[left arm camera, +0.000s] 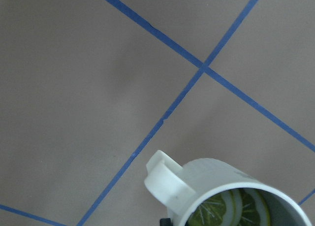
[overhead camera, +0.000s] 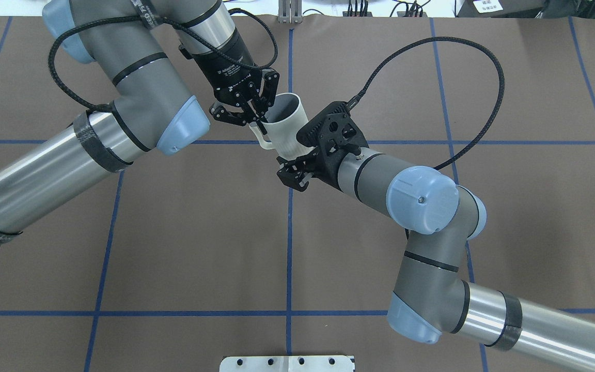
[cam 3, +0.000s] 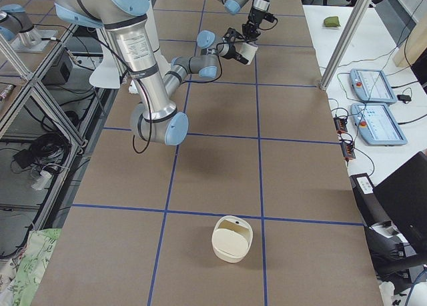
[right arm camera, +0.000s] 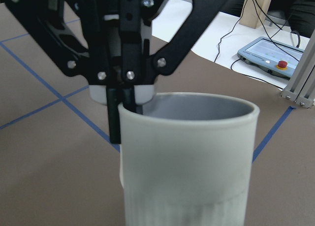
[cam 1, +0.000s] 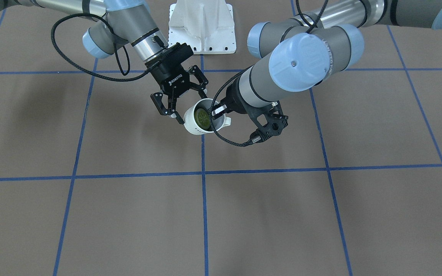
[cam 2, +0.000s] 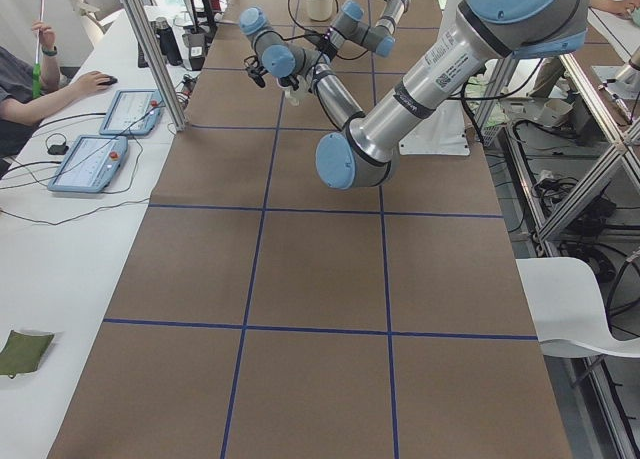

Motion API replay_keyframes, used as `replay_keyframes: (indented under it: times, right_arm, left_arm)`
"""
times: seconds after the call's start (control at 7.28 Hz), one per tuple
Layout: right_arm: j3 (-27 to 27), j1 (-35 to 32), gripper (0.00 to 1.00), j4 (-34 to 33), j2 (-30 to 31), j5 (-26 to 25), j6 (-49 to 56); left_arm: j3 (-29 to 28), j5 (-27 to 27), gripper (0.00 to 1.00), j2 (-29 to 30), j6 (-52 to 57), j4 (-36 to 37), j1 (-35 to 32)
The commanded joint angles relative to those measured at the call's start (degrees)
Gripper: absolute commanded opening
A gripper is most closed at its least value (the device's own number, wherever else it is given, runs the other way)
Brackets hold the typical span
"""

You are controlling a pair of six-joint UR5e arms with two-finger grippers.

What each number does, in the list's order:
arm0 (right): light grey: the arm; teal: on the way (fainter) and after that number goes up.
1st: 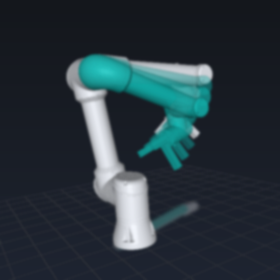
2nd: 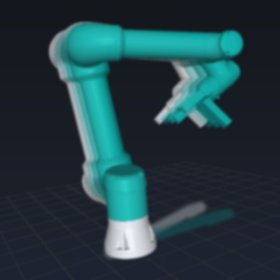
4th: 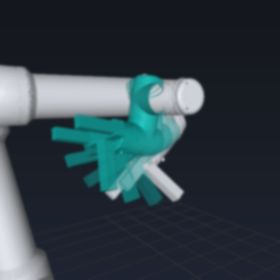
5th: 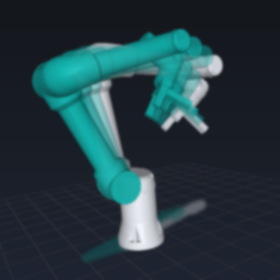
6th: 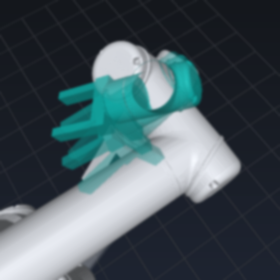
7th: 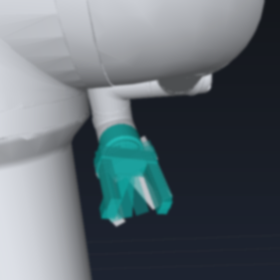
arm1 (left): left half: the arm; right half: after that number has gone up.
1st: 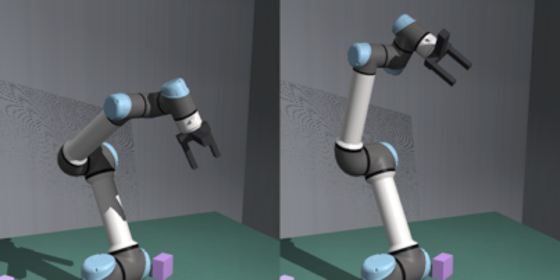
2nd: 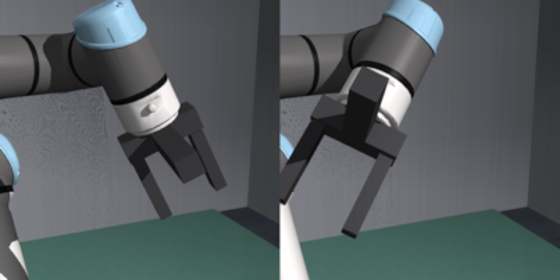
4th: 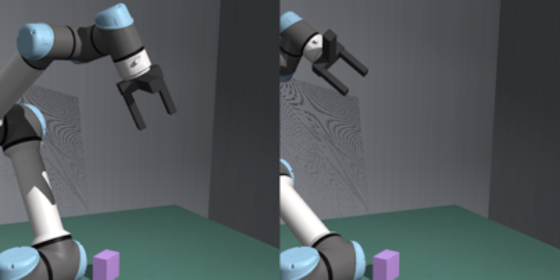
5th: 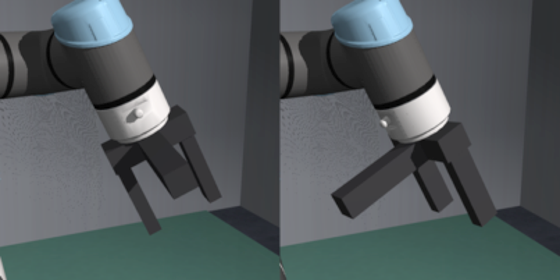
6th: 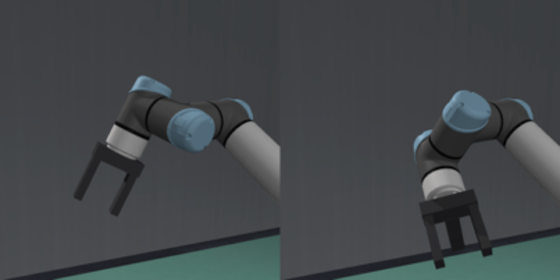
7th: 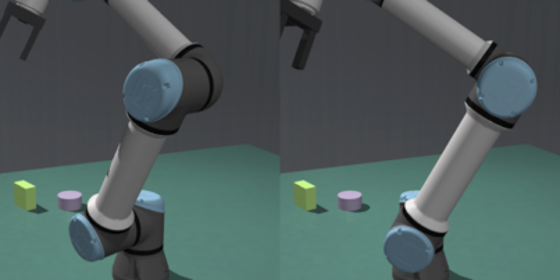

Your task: Left arm hands cup to right arm to dump lemon

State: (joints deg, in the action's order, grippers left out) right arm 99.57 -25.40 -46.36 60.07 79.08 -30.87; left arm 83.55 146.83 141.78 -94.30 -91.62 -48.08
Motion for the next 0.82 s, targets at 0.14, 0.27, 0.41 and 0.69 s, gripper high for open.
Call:
replay_keyframes:
  times: [0.14,0.27,0.41,0.69]
  right_arm:
    - [0.1,0.0,0.99,0.31,-0.04,0.02,-0.16]
    - [0.1,0.0,0.99,0.39,-0.04,0.02,-0.16]
    - [0.1,0.0,0.99,0.4,-0.04,0.02,-0.25]
    - [0.01,0.0,0.99,0.31,-0.04,0.02,-0.16]
  left_arm:
    - [0.74,-0.05,0.0,-0.1,-0.01,0.03,0.7]
    - [0.74,-0.14,0.0,-0.1,-0.01,0.12,1.05]
    - [1.09,-0.14,0.0,-0.19,-0.01,0.12,1.23]
    - [3.45,-0.14,0.0,-2.02,0.08,0.12,1.32]
